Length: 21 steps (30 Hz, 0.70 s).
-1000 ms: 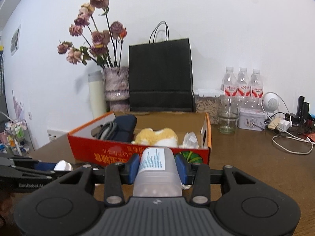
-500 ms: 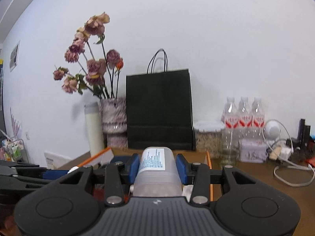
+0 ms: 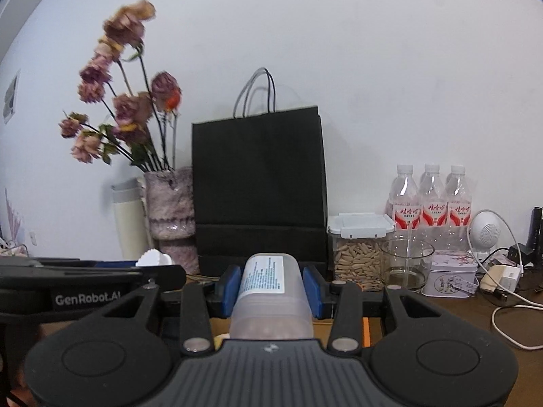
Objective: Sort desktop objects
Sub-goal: 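Carry the white lid and plastic container over the cardboard box with both grippers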
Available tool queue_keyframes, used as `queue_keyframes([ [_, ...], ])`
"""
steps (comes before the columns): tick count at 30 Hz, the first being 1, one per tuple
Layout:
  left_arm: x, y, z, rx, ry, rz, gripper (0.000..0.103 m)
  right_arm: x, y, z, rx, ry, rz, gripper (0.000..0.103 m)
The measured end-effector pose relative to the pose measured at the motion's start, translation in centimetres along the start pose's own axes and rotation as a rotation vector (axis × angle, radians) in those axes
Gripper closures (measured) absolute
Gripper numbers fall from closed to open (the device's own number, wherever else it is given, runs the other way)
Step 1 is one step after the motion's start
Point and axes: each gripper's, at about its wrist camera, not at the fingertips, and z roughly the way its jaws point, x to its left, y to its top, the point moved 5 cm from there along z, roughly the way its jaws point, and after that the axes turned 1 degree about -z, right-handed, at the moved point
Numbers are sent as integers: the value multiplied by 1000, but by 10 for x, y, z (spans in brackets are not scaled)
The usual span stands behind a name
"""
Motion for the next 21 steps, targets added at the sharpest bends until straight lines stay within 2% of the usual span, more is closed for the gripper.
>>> queue_keyframes([
  [6, 2, 1, 42, 26, 17, 39, 62, -20, -2, 39, 29, -20, -3, 63],
  [14, 12, -6, 97, 101, 36, 56, 62, -32, -9, 83, 80, -43, -27, 63],
  [21, 18, -8, 106, 137, 32, 39, 62, -34, -12, 97, 108, -51, -37, 63],
])
